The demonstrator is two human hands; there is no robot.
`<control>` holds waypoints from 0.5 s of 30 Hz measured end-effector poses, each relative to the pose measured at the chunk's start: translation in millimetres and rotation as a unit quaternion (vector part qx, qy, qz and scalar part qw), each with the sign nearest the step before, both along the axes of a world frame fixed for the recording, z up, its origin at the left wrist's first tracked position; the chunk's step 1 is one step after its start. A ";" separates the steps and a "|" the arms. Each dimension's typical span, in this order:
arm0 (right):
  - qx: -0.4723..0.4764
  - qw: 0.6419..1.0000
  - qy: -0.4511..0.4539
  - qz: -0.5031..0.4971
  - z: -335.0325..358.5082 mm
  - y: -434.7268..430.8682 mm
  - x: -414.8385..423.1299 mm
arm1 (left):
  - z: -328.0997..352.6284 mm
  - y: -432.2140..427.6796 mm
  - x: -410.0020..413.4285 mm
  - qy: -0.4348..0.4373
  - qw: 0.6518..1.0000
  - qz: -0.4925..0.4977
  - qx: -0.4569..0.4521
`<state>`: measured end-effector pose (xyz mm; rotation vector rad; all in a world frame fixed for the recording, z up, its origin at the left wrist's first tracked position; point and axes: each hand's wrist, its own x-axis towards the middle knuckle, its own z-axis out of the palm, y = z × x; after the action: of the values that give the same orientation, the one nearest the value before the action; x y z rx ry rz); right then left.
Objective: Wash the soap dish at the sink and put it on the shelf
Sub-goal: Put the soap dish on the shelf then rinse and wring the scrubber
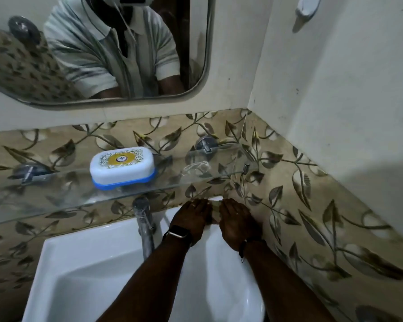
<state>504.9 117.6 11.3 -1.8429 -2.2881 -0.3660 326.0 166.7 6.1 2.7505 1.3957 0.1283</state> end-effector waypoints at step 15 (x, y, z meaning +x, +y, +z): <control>-0.051 0.995 0.074 -0.041 -24.4 28.8 -3.2 | -6.4 26.4 27.6 -0.059 0.996 0.063 0.019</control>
<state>501.7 146.4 -13.1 -1.9462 -2.1759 -0.1203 353.6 193.1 -0.2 2.6344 1.5497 0.3216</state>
